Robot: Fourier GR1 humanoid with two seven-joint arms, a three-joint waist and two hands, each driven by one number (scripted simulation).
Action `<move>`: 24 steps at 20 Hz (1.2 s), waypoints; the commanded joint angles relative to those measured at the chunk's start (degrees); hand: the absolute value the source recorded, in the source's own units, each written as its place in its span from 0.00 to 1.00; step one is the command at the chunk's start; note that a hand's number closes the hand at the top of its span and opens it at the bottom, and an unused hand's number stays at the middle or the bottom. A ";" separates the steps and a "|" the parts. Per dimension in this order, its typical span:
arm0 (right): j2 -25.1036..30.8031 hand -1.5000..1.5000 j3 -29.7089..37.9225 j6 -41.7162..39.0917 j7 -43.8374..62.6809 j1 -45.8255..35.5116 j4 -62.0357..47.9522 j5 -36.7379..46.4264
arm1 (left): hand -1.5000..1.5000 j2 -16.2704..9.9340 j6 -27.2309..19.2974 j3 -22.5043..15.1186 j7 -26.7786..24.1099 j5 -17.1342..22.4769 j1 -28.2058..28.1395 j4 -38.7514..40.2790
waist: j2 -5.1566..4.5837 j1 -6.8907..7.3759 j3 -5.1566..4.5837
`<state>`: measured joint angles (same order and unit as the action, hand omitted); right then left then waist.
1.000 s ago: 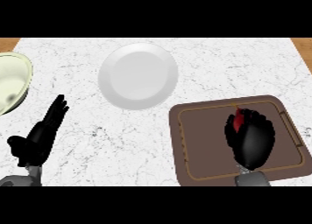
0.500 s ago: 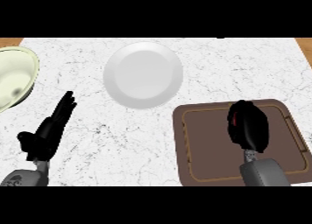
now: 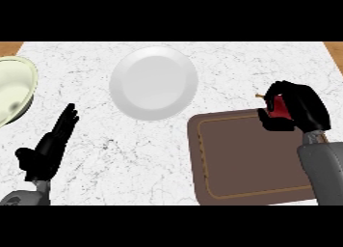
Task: Pick the pear from the tray and place it in the plate
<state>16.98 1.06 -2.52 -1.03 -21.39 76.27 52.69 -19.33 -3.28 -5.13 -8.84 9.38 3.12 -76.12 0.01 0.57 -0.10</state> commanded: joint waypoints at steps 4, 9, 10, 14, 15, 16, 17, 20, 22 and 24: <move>0.40 1.00 3.78 -0.79 -1.67 -6.38 5.87 -4.77 | 0.50 0.76 0.97 1.11 -1.38 -1.19 0.71 2.93 | -0.02 -0.58 0.09; -1.45 1.00 1.98 -2.64 2.43 -11.02 9.21 -3.96 | 0.50 1.95 0.96 2.28 0.32 -1.17 0.88 0.59 | 0.01 -0.30 0.09; -1.35 1.00 3.66 -3.47 0.96 -11.68 8.15 -6.76 | 0.50 1.28 0.24 1.90 2.23 -1.95 -0.17 -3.22 | 0.03 -0.18 0.11; -5.38 1.00 1.65 -1.48 2.68 -17.75 1.59 -5.22 | 0.50 2.26 3.22 3.03 -1.47 -2.45 3.98 5.64 | -0.14 -0.21 0.08; -5.99 1.00 1.33 -2.33 5.09 -17.69 3.48 -4.98 | 0.50 1.05 4.48 3.80 -0.87 -1.07 -1.36 0.59 | -0.01 -0.04 0.09; -7.25 1.00 -1.27 -4.05 8.44 -17.63 6.85 -3.37 | 0.50 2.47 1.45 2.28 3.56 -2.98 1.31 -1.90 | 0.05 -0.24 0.10; -6.82 1.00 -0.01 -1.63 5.49 -21.21 0.06 -3.07 | 0.50 2.08 2.32 4.02 2.32 -2.58 3.65 1.42 | -0.08 -0.11 0.09; -8.58 1.00 -1.11 -3.16 6.96 -25.49 -3.64 -2.83 | 0.50 4.09 0.50 1.22 3.66 -4.60 0.12 -3.69 | -0.05 0.25 0.10; -11.55 1.00 -1.56 -1.59 7.75 -30.94 -10.61 -2.09 | 0.50 3.25 1.97 2.52 1.28 -3.43 -0.69 -2.49 | -0.27 1.23 0.09; -14.69 1.00 -2.48 1.96 6.40 -31.57 -16.14 -1.05 | 0.50 1.59 4.24 4.64 0.19 -2.58 2.05 2.52 | -0.52 1.03 0.06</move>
<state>6.34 -0.56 -3.71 5.44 -46.98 70.03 50.21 -17.10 -0.49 -1.66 -7.94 6.42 3.63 -76.26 -0.17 1.03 -0.02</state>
